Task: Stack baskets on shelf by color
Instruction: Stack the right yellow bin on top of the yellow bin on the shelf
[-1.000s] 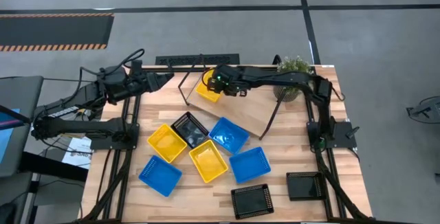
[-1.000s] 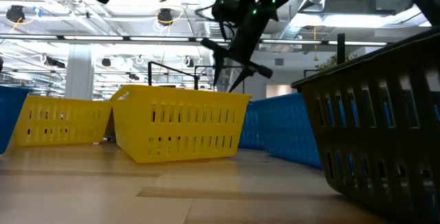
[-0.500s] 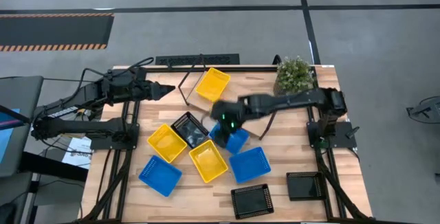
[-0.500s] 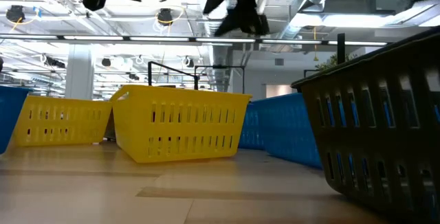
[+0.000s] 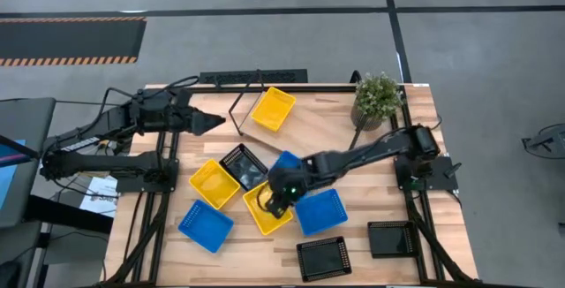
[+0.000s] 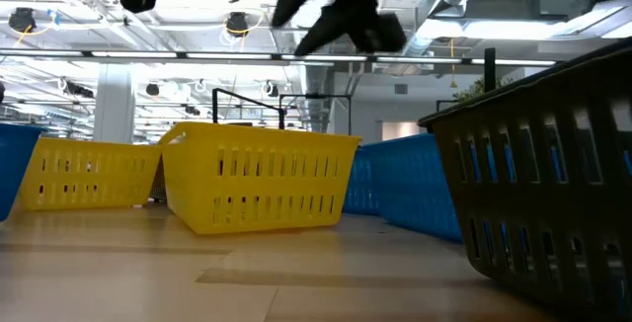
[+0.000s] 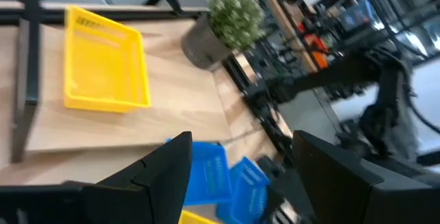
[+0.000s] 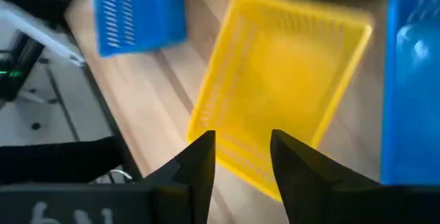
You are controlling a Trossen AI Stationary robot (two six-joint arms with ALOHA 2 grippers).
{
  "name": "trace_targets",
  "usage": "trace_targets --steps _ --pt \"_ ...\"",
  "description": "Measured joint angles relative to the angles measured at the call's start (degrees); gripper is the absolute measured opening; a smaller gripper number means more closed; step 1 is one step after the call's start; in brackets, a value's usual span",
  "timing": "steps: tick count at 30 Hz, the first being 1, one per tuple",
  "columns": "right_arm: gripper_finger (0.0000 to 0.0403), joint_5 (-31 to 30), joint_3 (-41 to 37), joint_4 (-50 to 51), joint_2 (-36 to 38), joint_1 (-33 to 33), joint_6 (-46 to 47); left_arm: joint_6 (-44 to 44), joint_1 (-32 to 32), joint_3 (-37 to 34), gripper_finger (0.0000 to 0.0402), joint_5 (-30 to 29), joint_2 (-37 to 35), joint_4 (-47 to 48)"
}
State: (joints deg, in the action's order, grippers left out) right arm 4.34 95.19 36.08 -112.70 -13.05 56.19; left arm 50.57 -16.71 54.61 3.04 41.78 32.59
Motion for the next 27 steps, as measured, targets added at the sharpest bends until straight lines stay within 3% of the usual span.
trace_targets --steps 6,11,18,27 --pt "0.0151 -0.11 0.10 1.46 -4.30 -2.23 6.81 -0.88 0.04 0.00 0.0238 2.65 -0.63 0.34" --pt "0.0177 -0.07 -0.03 3.31 -6.49 -2.33 8.21 -0.86 0.02 -0.02 0.0238 2.50 -0.97 0.20" --pt "0.0213 -0.03 -0.01 3.80 -6.49 -1.38 8.28 0.16 0.02 -0.02 0.0238 2.32 -0.96 0.05" --pt "0.0201 -0.12 0.05 5.56 -4.66 -0.16 4.86 1.16 0.00 -0.02 0.0238 0.32 -0.94 0.08"
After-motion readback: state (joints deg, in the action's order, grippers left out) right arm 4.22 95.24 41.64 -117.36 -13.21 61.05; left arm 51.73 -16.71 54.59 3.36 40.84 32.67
